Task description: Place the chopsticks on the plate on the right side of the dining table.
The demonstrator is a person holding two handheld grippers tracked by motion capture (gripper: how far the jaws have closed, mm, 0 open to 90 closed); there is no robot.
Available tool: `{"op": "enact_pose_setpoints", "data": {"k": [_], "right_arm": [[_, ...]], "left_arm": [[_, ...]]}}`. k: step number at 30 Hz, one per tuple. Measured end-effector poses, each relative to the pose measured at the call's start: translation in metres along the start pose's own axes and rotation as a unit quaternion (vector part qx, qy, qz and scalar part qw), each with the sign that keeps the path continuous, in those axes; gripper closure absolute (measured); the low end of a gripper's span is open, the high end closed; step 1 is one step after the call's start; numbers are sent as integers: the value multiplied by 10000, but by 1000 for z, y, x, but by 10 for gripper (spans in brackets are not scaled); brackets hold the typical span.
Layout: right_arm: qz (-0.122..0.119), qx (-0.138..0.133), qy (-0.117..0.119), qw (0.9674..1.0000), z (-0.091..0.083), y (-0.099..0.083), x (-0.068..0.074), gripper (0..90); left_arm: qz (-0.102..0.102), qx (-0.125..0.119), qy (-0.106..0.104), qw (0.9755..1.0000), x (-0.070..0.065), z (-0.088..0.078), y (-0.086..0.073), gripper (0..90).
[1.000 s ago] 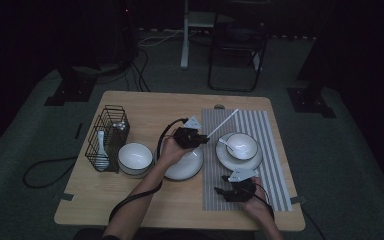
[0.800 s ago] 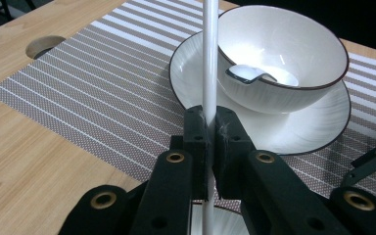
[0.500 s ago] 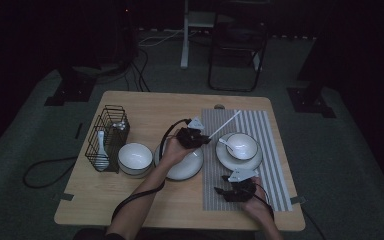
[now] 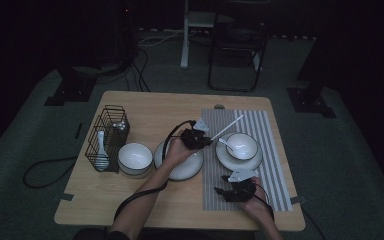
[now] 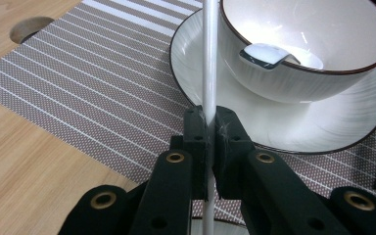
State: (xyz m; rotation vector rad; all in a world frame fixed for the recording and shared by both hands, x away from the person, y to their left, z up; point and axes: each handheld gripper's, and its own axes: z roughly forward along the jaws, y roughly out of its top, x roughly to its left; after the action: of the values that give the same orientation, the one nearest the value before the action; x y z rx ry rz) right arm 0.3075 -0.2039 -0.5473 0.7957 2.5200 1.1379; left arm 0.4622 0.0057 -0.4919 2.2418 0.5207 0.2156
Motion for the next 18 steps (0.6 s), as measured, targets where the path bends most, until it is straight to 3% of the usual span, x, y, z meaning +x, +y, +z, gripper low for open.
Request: {"op": "enact_pose_setpoints", "data": {"k": [18], "right_arm": [[-9,-3,-4,10000,0,0,0,432]], "left_arm": [[-134,235,119,9996,-1,20,5,861]]}}
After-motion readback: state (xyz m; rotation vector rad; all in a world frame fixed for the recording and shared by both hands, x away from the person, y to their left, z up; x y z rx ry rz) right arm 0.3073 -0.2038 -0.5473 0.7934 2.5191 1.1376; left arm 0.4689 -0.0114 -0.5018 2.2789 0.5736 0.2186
